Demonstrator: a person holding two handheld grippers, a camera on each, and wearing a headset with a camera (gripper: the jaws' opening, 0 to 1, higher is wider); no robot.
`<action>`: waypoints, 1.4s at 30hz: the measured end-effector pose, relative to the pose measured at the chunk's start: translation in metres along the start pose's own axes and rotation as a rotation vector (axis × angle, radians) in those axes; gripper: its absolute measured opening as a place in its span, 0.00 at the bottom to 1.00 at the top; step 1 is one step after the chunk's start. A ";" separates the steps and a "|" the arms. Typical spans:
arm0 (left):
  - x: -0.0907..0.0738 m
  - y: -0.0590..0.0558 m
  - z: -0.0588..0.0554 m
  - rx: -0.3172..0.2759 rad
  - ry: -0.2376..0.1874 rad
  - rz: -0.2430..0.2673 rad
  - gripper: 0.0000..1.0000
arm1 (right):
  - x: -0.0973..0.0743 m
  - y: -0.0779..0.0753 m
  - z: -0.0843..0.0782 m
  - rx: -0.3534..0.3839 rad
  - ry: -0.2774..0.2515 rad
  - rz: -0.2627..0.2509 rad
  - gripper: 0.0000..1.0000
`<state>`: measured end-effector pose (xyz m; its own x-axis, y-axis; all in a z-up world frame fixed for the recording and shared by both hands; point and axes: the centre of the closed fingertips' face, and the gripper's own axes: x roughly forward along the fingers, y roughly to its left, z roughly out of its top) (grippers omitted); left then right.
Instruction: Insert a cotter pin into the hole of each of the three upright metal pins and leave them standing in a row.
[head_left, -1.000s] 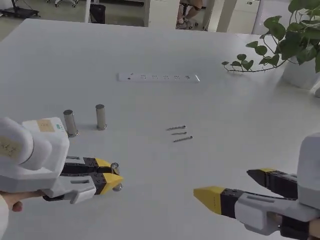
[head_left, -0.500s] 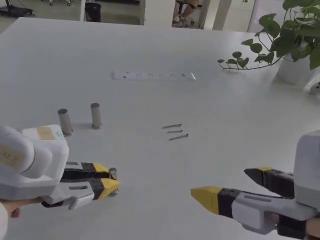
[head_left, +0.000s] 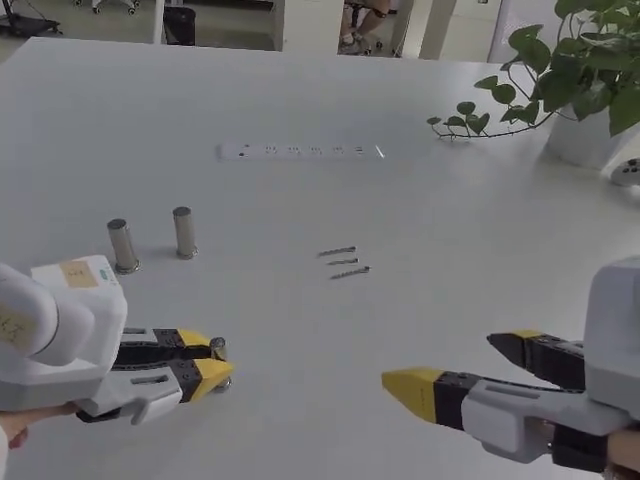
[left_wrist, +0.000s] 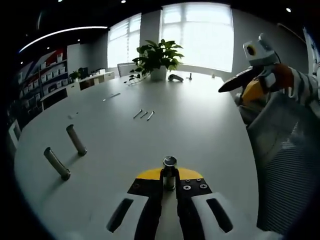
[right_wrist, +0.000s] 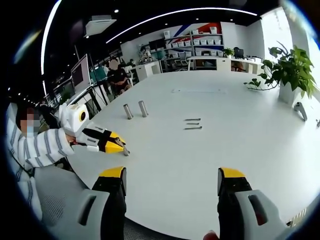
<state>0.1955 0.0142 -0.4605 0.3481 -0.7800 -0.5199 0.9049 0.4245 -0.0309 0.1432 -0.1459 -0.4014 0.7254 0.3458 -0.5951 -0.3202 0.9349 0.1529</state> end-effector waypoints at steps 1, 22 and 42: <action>0.000 -0.001 0.000 0.011 0.002 0.004 0.05 | -0.001 -0.001 0.000 -0.010 0.003 -0.004 0.72; -0.034 -0.002 0.029 -0.031 -0.137 -0.018 0.43 | 0.002 0.008 -0.008 -0.094 0.055 -0.005 0.72; -0.081 0.020 0.020 -0.191 -0.206 0.080 0.82 | 0.004 0.002 -0.014 -0.073 0.067 -0.014 0.72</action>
<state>0.1898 0.0767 -0.4014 0.4769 -0.8090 -0.3436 0.8168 0.5523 -0.1668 0.1363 -0.1436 -0.4143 0.6885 0.3241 -0.6488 -0.3557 0.9305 0.0874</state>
